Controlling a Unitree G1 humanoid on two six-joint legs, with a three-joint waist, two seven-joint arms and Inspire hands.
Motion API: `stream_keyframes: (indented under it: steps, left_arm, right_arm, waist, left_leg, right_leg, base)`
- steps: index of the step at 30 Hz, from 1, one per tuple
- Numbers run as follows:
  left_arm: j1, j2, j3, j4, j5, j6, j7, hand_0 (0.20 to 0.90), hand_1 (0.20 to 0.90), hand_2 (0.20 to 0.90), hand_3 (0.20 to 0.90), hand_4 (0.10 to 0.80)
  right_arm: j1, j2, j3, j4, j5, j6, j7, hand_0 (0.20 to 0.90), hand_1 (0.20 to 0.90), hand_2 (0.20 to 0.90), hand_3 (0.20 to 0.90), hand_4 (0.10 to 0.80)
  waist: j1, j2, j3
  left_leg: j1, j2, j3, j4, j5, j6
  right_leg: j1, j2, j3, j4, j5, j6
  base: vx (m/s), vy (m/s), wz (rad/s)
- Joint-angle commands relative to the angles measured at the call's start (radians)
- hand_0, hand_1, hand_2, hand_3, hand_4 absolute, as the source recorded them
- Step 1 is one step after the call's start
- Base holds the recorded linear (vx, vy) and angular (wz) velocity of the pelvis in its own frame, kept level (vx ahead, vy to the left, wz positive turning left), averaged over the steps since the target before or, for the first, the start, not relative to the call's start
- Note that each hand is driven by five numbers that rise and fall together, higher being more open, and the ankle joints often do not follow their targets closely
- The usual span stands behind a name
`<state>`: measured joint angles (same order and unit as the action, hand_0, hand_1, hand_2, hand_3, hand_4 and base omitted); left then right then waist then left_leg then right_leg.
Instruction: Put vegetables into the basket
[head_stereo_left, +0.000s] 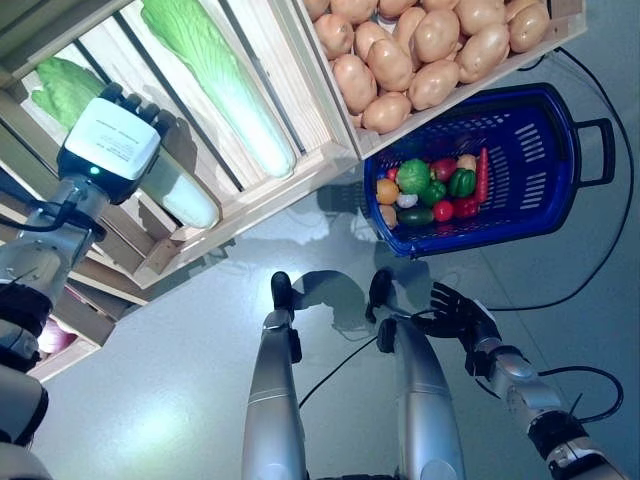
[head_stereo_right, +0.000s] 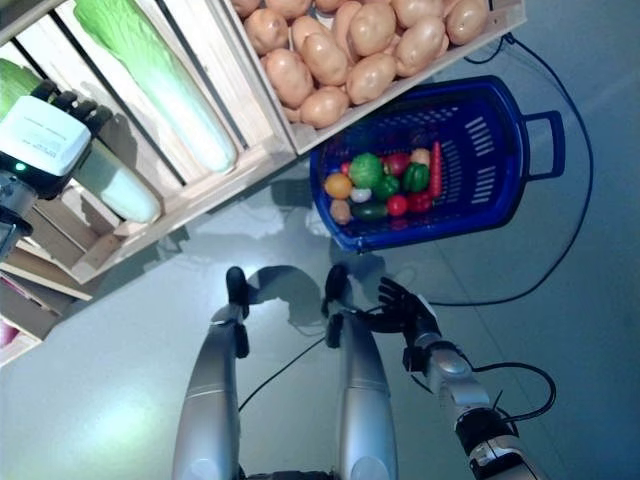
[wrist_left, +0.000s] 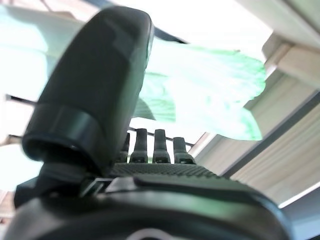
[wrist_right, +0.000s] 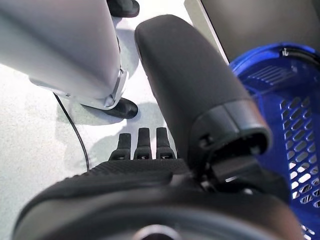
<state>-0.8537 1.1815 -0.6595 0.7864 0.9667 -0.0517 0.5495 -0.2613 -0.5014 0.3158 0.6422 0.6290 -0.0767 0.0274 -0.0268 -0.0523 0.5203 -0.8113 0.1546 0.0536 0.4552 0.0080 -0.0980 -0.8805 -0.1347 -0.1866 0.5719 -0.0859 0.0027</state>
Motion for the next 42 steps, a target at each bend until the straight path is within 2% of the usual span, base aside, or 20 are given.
stream_keyframes:
  steps: [1,10,15,16,17,18,19,32,38,39,41,42]
  left_arm:
    - [-0.006,0.097,0.172,-0.004,-0.055,0.103,0.072,0.9,0.9,0.9,0.9,0.8]
    - [0.034,0.099,0.204,0.004,-0.073,0.113,0.085,0.9,0.9,0.9,0.9,0.8]
    - [0.025,0.106,0.196,0.001,-0.054,0.118,0.068,0.9,0.9,0.9,0.9,0.8]
    - [0.024,0.107,0.191,-0.006,-0.054,0.128,0.058,0.679,0.679,0.679,0.679,0.653]
    - [0.022,0.107,0.191,-0.006,-0.048,0.127,0.054,0.554,0.554,0.554,0.554,0.569]
    - [0.021,0.108,0.189,-0.006,-0.053,0.133,0.053,0.335,0.335,0.335,0.335,0.424]
    - [0.02,0.109,0.19,-0.005,-0.057,0.134,0.045,0.3,0.3,0.3,0.3,0.4]
    - [0.007,0.106,0.189,0.023,-0.102,0.133,0.059,0.3,0.3,0.3,0.3,0.4]
    - [0.03,0.097,0.228,0.008,-0.201,0.123,0.146,0.3,0.3,0.3,0.3,0.4]
    - [0.047,0.093,0.237,0.004,-0.278,0.116,0.179,0.3,0.3,0.3,0.3,0.4]
    - [0.052,0.083,0.263,-0.004,-0.334,0.082,0.219,0.3,0.3,0.3,0.3,0.4]
    - [0.048,0.081,0.274,-0.014,-0.358,0.07,0.226,0.3,0.3,0.3,0.3,0.4]
  right_arm:
    - [0.095,-0.05,-0.066,-0.083,0.037,-0.06,-0.031,0.9,0.9,0.9,0.9,0.8]
    - [0.094,-0.049,-0.056,-0.083,0.033,-0.066,-0.034,0.9,0.9,0.9,0.9,0.8]
    - [0.083,-0.054,-0.046,-0.087,0.049,-0.064,-0.039,0.9,0.9,0.9,0.9,0.8]
    - [0.083,-0.054,-0.043,-0.093,0.051,-0.062,-0.044,0.9,0.9,0.9,0.9,0.8]
    - [0.082,-0.053,-0.041,-0.093,0.053,-0.063,-0.045,0.9,0.9,0.9,0.9,0.8]
    - [0.079,-0.054,-0.041,-0.092,0.052,-0.062,-0.043,0.9,0.9,0.9,0.9,0.8]
    - [0.079,-0.054,-0.042,-0.091,0.05,-0.063,-0.041,0.9,0.9,0.9,0.9,0.8]
    - [0.074,-0.057,-0.044,-0.078,0.055,-0.075,-0.038,0.9,0.9,0.9,0.9,0.8]
    - [0.081,-0.051,-0.043,-0.082,0.05,-0.078,-0.038,0.9,0.9,0.9,0.9,0.8]
    - [0.093,-0.05,-0.039,-0.082,0.051,-0.08,-0.036,0.9,0.9,0.9,0.9,0.8]
    - [0.095,-0.045,-0.035,-0.081,0.056,-0.085,-0.034,0.9,0.9,0.9,0.9,0.8]
    - [0.089,-0.043,-0.039,-0.081,0.055,-0.087,-0.031,0.9,0.9,0.9,0.9,0.8]
  waist:
    - [-0.002,0.011,0.0]
    - [0.007,0.006,0.0]
    - [0.011,-0.001,0.0]
    - [0.01,-0.002,0.0]
    - [0.011,-0.003,0.0]
    - [0.012,-0.003,0.0]
    - [0.012,-0.003,0.0]
    - [0.014,-0.004,0.0]
    - [0.015,-0.006,0.0]
    - [0.015,-0.007,0.0]
    - [0.017,-0.01,0.0]
    - [0.019,-0.01,0.0]
  left_leg:
    - [-0.037,-0.002,0.021,0.045,-0.008,0.004]
    - [-0.03,0.006,0.021,0.039,-0.003,0.003]
    - [-0.025,0.011,0.019,0.033,0.0,0.001]
    - [-0.025,0.013,0.02,0.03,0.003,0.001]
    - [-0.025,0.012,0.019,0.028,0.003,0.0]
    - [-0.022,0.011,0.019,0.024,0.005,0.0]
    - [-0.023,0.013,0.02,0.021,0.007,0.0]
    - [-0.016,0.018,0.026,0.012,0.015,-0.003]
    - [-0.003,0.017,0.029,-0.003,0.023,-0.006]
    - [0.023,0.015,0.025,0.004,-0.005,-0.014]
    - [0.034,0.016,0.029,-0.003,-0.004,-0.013]
    - [0.017,0.016,0.033,-0.013,0.024,-0.005]
  right_leg:
    - [0.101,-0.058,-0.014,-0.037,-0.013,0.049]
    - [0.114,-0.062,-0.028,-0.033,-0.02,0.047]
    - [0.126,-0.062,-0.036,-0.047,-0.018,0.046]
    - [0.125,-0.062,-0.038,-0.047,-0.017,0.047]
    - [0.125,-0.062,-0.038,-0.048,-0.016,0.048]
    - [0.129,-0.062,-0.04,-0.053,-0.014,0.048]
    - [0.128,-0.062,-0.042,-0.054,-0.013,0.047]
    - [0.139,-0.064,-0.049,-0.063,-0.012,0.046]
    - [0.155,-0.062,-0.05,-0.082,-0.006,0.047]
    - [0.18,-0.062,-0.044,-0.075,-0.032,0.055]
    - [0.192,-0.061,-0.047,-0.08,-0.034,0.054]
    - [0.177,-0.06,-0.055,-0.091,-0.009,0.046]
  base:
    - [0.0,0.0,0.0]
    - [-0.004,-0.017,0.01]
    - [-0.004,-0.012,0.02]
    - [0.0,0.0,0.0]
    - [0.0,0.0,0.0]
    - [0.0,0.0,0.0]
    - [0.0,0.0,0.0]
    - [-0.003,0.0,0.02]
    - [0.013,-0.002,0.0]
    - [0.079,-0.017,0.0]
    - [0.011,-0.024,0.01]
    - [-0.054,-0.032,0.02]
